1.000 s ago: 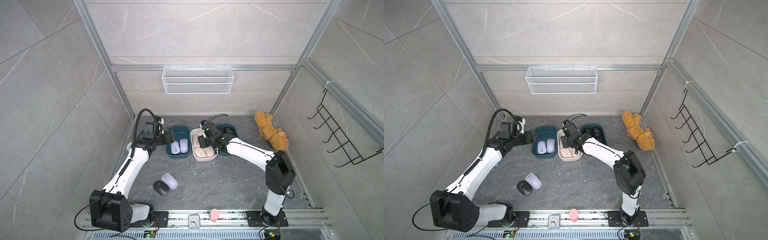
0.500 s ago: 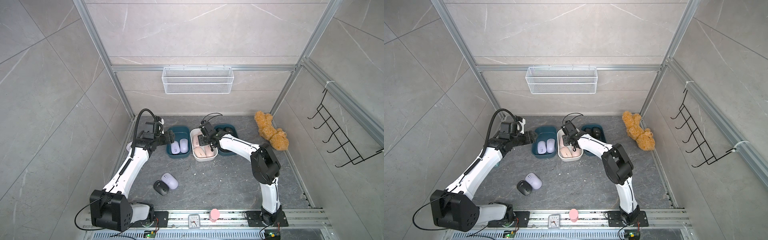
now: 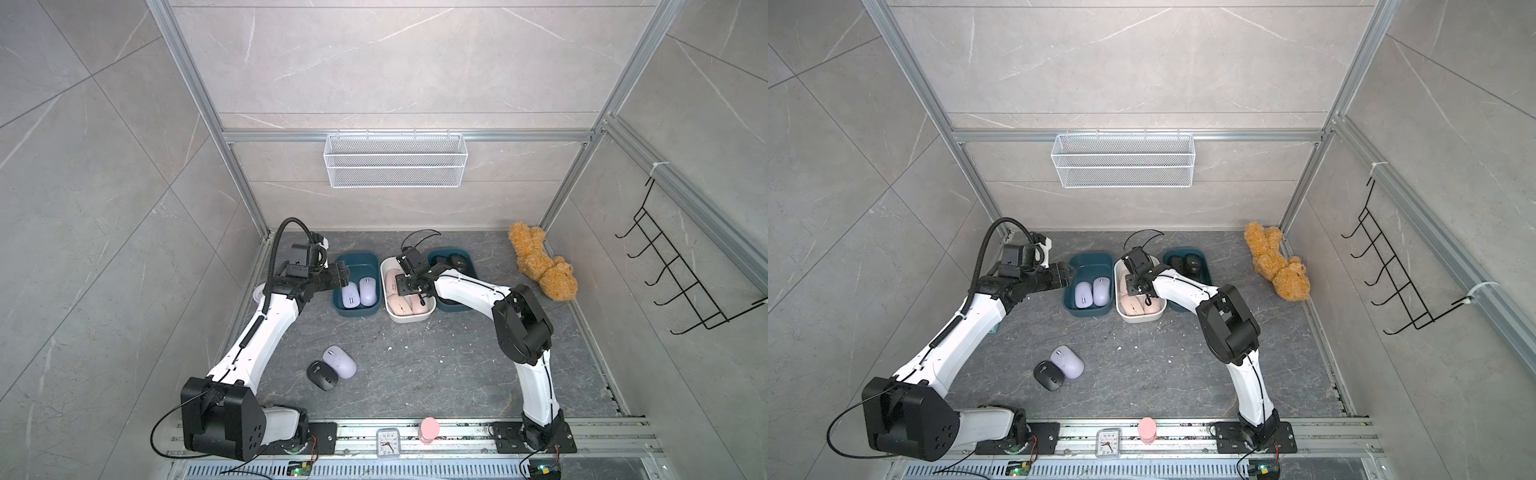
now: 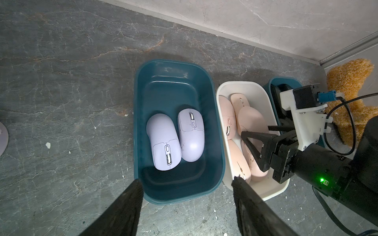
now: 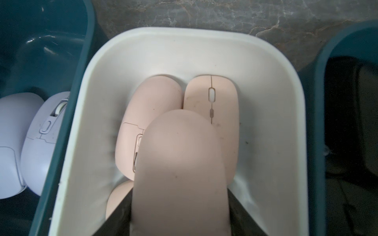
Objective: Place the mice by color into the storage box
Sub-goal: Place the mouse in the storage box.
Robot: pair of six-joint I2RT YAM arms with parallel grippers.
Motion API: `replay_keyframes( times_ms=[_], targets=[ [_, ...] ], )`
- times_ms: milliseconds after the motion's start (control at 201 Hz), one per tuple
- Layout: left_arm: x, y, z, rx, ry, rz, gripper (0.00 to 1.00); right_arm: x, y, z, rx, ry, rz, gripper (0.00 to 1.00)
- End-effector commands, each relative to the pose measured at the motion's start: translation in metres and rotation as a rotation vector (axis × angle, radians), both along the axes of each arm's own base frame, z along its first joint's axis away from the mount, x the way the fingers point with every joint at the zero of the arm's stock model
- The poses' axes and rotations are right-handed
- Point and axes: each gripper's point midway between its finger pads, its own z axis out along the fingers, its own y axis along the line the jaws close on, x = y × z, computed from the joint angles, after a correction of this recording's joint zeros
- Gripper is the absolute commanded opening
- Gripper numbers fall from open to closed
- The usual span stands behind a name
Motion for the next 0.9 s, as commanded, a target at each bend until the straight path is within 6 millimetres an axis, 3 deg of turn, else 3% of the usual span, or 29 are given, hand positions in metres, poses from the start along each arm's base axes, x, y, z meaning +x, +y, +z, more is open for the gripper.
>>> replay_keyframes(
  times_ms=[0,433,633,892],
  targets=[
    [0.004,0.004,0.01,0.027,-0.028,-0.002,0.71,-0.001,0.001,-0.01,0.003,0.025,-0.015,0.6],
    [0.003,0.004,0.011,0.026,-0.033,-0.003,0.71,0.001,0.002,-0.018,-0.003,0.039,-0.02,0.64],
    [0.003,0.003,0.012,0.024,-0.034,-0.004,0.71,-0.001,0.002,-0.017,0.002,0.045,-0.019,0.7],
    [0.002,0.003,0.013,0.022,-0.035,-0.004,0.71,-0.007,0.001,0.014,0.044,0.008,-0.001,0.71]
  ],
)
